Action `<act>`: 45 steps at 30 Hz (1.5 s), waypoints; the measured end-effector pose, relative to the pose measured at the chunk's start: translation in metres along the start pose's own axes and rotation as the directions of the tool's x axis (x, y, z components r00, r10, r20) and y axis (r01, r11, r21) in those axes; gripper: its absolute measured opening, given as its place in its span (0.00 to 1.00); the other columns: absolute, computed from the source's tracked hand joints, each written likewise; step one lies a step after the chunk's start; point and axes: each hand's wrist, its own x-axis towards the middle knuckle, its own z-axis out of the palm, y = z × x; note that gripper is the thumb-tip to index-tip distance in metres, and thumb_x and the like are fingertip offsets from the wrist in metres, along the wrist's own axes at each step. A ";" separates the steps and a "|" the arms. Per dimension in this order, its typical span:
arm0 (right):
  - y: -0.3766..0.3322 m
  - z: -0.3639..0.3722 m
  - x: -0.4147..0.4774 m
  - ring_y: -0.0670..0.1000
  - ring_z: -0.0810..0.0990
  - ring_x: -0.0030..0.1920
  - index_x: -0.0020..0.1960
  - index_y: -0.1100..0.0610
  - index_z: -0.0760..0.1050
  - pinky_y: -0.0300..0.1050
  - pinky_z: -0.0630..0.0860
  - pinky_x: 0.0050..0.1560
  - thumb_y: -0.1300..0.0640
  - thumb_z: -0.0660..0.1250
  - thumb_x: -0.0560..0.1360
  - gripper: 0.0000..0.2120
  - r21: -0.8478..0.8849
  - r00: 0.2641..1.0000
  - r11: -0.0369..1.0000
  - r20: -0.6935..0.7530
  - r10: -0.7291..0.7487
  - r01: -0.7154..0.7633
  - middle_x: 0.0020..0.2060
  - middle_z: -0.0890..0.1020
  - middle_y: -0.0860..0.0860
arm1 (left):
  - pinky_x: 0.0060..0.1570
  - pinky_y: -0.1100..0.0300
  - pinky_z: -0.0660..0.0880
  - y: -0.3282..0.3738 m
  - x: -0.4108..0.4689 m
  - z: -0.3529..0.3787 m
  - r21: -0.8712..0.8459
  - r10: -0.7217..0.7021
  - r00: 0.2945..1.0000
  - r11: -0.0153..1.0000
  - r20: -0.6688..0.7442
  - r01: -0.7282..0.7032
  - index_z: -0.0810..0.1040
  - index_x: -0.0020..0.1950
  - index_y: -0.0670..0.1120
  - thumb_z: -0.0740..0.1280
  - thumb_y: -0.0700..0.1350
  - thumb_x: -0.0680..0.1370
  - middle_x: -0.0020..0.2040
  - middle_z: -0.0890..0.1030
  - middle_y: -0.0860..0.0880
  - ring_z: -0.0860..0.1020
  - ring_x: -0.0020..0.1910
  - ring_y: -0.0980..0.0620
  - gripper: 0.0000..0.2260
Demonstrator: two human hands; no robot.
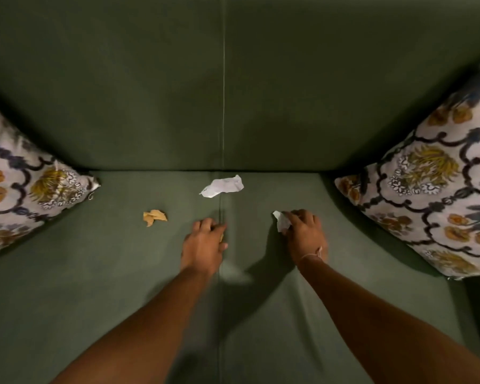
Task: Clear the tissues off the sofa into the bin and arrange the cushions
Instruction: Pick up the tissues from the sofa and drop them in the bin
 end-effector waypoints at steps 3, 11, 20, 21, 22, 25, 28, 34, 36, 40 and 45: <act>0.006 0.008 -0.002 0.55 0.72 0.62 0.65 0.47 0.74 0.51 0.76 0.60 0.55 0.67 0.76 0.18 -0.022 0.997 0.998 -0.037 -0.064 0.063 0.62 0.77 0.51 | 0.47 0.50 0.78 -0.005 -0.005 0.002 -0.050 -0.017 0.998 0.999 -0.057 0.014 0.79 0.57 0.53 0.67 0.46 0.74 0.53 0.79 0.49 0.78 0.53 0.44 0.12; -0.066 -0.002 0.023 0.56 0.77 0.57 0.54 0.47 0.83 0.51 0.76 0.52 0.50 0.67 0.75 0.10 -0.029 0.899 0.909 -0.133 -0.416 0.416 0.56 0.82 0.49 | 0.51 0.53 0.77 -0.063 -0.013 -0.050 -0.039 -0.077 0.944 0.997 -0.322 0.068 0.85 0.44 0.54 0.74 0.46 0.69 0.56 0.83 0.53 0.76 0.56 0.45 0.05; -0.145 0.017 0.076 0.57 0.68 0.69 0.67 0.51 0.75 0.52 0.66 0.71 0.49 0.61 0.79 0.18 -0.168 0.883 0.870 0.007 -0.469 0.463 0.69 0.74 0.53 | 0.58 0.50 0.75 -0.120 0.021 -0.059 -0.052 -0.145 0.982 0.989 -0.125 0.139 0.85 0.47 0.55 0.69 0.44 0.73 0.66 0.77 0.51 0.71 0.66 0.45 0.08; -0.144 0.019 0.073 0.57 0.71 0.67 0.67 0.50 0.74 0.52 0.72 0.65 0.50 0.61 0.79 0.17 -0.140 0.896 0.887 0.001 -0.444 0.439 0.66 0.76 0.52 | 0.56 0.51 0.76 -0.122 0.021 -0.056 -0.060 -0.134 0.981 0.990 -0.139 0.127 0.85 0.48 0.54 0.69 0.44 0.73 0.63 0.79 0.51 0.73 0.63 0.45 0.08; -0.143 0.020 0.069 0.56 0.73 0.64 0.66 0.50 0.74 0.52 0.76 0.59 0.52 0.62 0.79 0.16 -0.117 0.903 0.897 -0.003 -0.430 0.427 0.62 0.78 0.52 | 0.54 0.52 0.77 -0.123 0.021 -0.053 -0.072 -0.126 0.978 0.991 -0.165 0.116 0.84 0.48 0.53 0.69 0.44 0.73 0.59 0.81 0.51 0.75 0.60 0.44 0.08; -0.143 0.023 0.053 0.59 0.78 0.58 0.63 0.56 0.76 0.54 0.79 0.54 0.54 0.62 0.79 0.15 -0.159 0.908 0.894 0.059 -0.415 0.419 0.55 0.81 0.57 | 0.51 0.52 0.78 -0.129 0.004 -0.051 -0.152 -0.168 0.965 0.979 -0.201 0.139 0.84 0.50 0.52 0.69 0.43 0.73 0.53 0.83 0.50 0.79 0.54 0.44 0.09; -0.145 0.025 0.024 0.58 0.81 0.54 0.59 0.54 0.79 0.52 0.79 0.57 0.54 0.63 0.79 0.12 -0.117 0.929 0.922 0.075 -0.362 0.369 0.53 0.83 0.56 | 0.54 0.54 0.77 -0.141 -0.032 -0.054 -0.327 -0.278 0.941 0.923 -0.196 0.204 0.84 0.52 0.53 0.69 0.44 0.73 0.53 0.85 0.51 0.81 0.53 0.46 0.10; -0.189 0.064 -0.087 0.57 0.84 0.49 0.59 0.50 0.80 0.53 0.80 0.55 0.59 0.68 0.75 0.14 0.333 0.990 0.939 0.079 -0.117 0.085 0.46 0.87 0.54 | 0.46 0.52 0.78 -0.202 -0.133 -0.058 -0.526 -0.541 0.809 0.769 -0.230 0.364 0.81 0.60 0.51 0.75 0.46 0.69 0.46 0.87 0.45 0.84 0.45 0.42 0.19; -0.220 0.091 -0.130 0.52 0.85 0.43 0.51 0.50 0.84 0.47 0.80 0.48 0.60 0.71 0.72 0.10 0.462 0.985 0.887 0.152 -0.083 0.003 0.38 0.87 0.49 | 0.46 0.52 0.78 -0.239 -0.177 -0.058 -0.593 -0.645 0.740 0.677 -0.193 0.435 0.84 0.53 0.52 0.75 0.48 0.69 0.45 0.87 0.45 0.84 0.44 0.42 0.13; -0.291 0.145 -0.218 0.44 0.76 0.27 0.37 0.52 0.85 0.41 0.73 0.35 0.60 0.74 0.69 0.05 0.532 0.956 0.844 0.278 -0.094 -0.071 0.23 0.79 0.43 | 0.41 0.65 0.75 -0.310 -0.274 -0.058 -0.659 -0.750 0.633 0.575 -0.189 0.485 0.86 0.44 0.52 0.76 0.46 0.68 0.39 0.87 0.50 0.83 0.35 0.55 0.06; -0.384 0.218 -0.335 0.53 0.85 0.41 0.41 0.53 0.87 0.45 0.78 0.46 0.58 0.75 0.68 0.03 0.447 0.912 0.893 0.383 -0.146 -0.045 0.38 0.88 0.54 | 0.36 0.61 0.76 -0.400 -0.390 -0.050 -0.761 -0.916 0.389 0.179 0.103 0.624 0.80 0.32 0.66 0.72 0.51 0.71 0.28 0.82 0.59 0.80 0.30 0.60 0.11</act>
